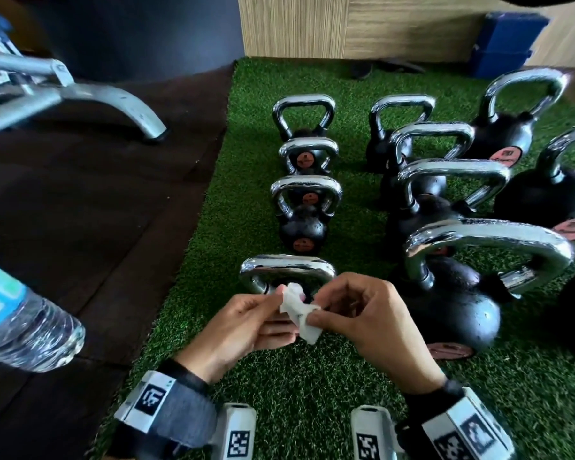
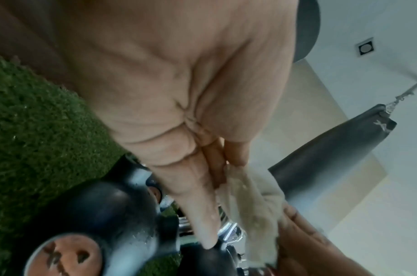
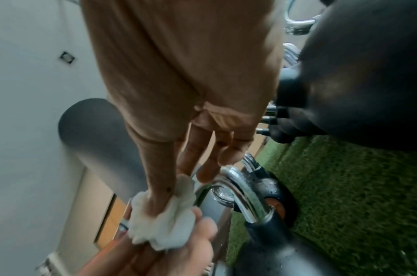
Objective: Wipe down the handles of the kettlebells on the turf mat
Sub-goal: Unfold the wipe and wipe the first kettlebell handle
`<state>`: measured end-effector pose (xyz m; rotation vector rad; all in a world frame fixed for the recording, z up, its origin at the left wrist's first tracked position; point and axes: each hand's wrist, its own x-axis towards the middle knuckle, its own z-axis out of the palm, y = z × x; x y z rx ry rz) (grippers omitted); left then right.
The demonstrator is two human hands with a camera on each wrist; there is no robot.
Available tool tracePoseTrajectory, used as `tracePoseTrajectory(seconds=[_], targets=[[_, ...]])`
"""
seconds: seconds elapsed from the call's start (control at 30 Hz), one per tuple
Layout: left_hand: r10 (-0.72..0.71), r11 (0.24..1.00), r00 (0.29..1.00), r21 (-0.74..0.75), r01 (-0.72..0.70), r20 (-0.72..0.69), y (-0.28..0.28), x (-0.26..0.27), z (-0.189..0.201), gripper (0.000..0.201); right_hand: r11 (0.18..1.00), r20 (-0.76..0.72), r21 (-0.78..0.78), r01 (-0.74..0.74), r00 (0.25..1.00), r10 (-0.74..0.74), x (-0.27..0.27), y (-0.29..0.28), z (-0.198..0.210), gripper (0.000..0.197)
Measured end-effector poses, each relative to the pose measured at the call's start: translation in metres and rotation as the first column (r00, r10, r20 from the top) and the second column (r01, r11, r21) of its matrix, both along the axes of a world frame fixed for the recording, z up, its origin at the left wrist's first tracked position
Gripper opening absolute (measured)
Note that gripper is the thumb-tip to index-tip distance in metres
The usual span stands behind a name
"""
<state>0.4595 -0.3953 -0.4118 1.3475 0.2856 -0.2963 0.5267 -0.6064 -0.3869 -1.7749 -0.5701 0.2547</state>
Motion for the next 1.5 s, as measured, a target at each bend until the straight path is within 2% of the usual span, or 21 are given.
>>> tracePoseTrajectory(seconds=[0.1,0.2,0.3,0.37,0.4,0.43,0.5,0.57,0.6,0.67,0.77,0.9,1.03,1.07,1.17,1.2,1.3,1.37,1.5], targets=[[0.026,0.99,0.997,-0.142,-0.015,0.071,-0.004,-0.002,0.002,0.035,0.992,0.165,-0.026,0.12,0.98,-0.114,-0.002,0.014,0.003,0.026],[0.121,0.98,0.976,-0.176,-0.088,0.183,-0.009,0.0,0.007,0.031,0.963,0.26,-0.035,0.266,0.933,-0.248,-0.001,0.023,0.004,0.03],[0.207,0.978,0.941,-0.092,-0.189,0.268,-0.014,0.004,0.014,0.028,0.979,0.242,0.01,0.205,0.949,-0.202,0.003,0.021,0.001,0.029],[0.259,0.947,0.883,0.076,-0.312,0.39,-0.012,0.006,0.021,0.028,0.97,0.224,0.058,0.238,0.943,-0.245,0.005,0.016,-0.01,0.035],[0.261,0.892,0.832,0.208,-0.402,0.489,-0.009,0.007,0.025,0.028,0.951,0.196,0.075,0.3,0.931,-0.309,0.006,0.014,-0.018,0.039],[0.224,0.804,0.77,0.334,-0.492,0.597,-0.007,0.008,0.028,0.029,0.931,0.154,0.068,0.359,0.918,-0.365,0.008,0.013,-0.028,0.045],[0.049,0.6,0.671,0.515,-0.612,0.74,-0.008,0.015,0.032,0.028,0.934,0.009,-0.003,0.357,0.934,-0.357,0.015,0.016,-0.044,0.059],[-0.156,0.433,0.667,0.657,-0.616,0.728,-0.015,0.023,0.037,0.028,0.97,-0.183,-0.023,0.241,0.953,-0.241,0.024,0.021,-0.058,0.064],[-0.226,0.375,0.691,0.716,-0.589,0.687,-0.02,0.027,0.039,0.029,0.979,-0.243,-0.024,0.203,0.949,-0.202,0.028,0.024,-0.064,0.057],[-0.297,0.309,0.725,0.781,-0.543,0.621,-0.024,0.031,0.039,0.031,0.978,-0.235,-0.083,0.193,0.95,-0.208,0.032,0.031,-0.075,0.035],[-0.282,0.319,0.721,0.771,-0.552,0.633,-0.012,0.028,0.037,0.03,0.957,-0.115,-0.181,0.227,0.962,-0.249,0.032,0.034,-0.086,0.022],[-0.143,0.338,0.703,0.701,-0.627,0.697,0.012,0.019,0.033,0.03,0.954,-0.1,-0.183,0.237,0.961,-0.258,0.035,0.032,-0.09,0.024],[-0.253,0.324,0.689,0.731,-0.601,0.679,0.013,0.018,0.023,0.033,0.949,-0.073,-0.19,0.252,0.96,-0.269,0.035,0.031,-0.094,0.025],[-0.215,0.333,0.687,0.714,-0.616,0.694,0.015,0.018,0.019,0.031,0.948,-0.068,-0.198,0.249,0.961,-0.267,0.034,0.031,-0.094,0.024],[0.064,0.356,0.699,0.638,-0.683,0.712,0.027,0.016,0.007,0.022,0.941,-0.05,-0.22,0.258,0.96,-0.275,0.033,0.033,-0.094,0.026],[0.116,0.371,0.697,0.62,-0.691,0.707,0.03,0.016,0.003,0.022,0.94,-0.05,-0.216,0.264,0.959,-0.281,0.033,0.033,-0.094,0.027],[0.062,0.383,0.669,0.601,-0.701,0.741,0.029,0.013,-0.007,0.026,0.942,-0.059,-0.209,0.264,0.958,-0.282,0.032,0.032,-0.094,0.032],[0.113,0.435,0.661,0.561,-0.705,0.742,0.031,0.013,-0.018,0.027,0.941,-0.061,-0.212,0.263,0.958,-0.281,0.031,0.031,-0.095,0.035],[0.375,0.595,0.679,0.398,-0.698,0.631,0.04,0.017,-0.044,0.031,0.943,-0.075,-0.2,0.267,0.955,-0.286,0.031,0.033,-0.094,0.038]])
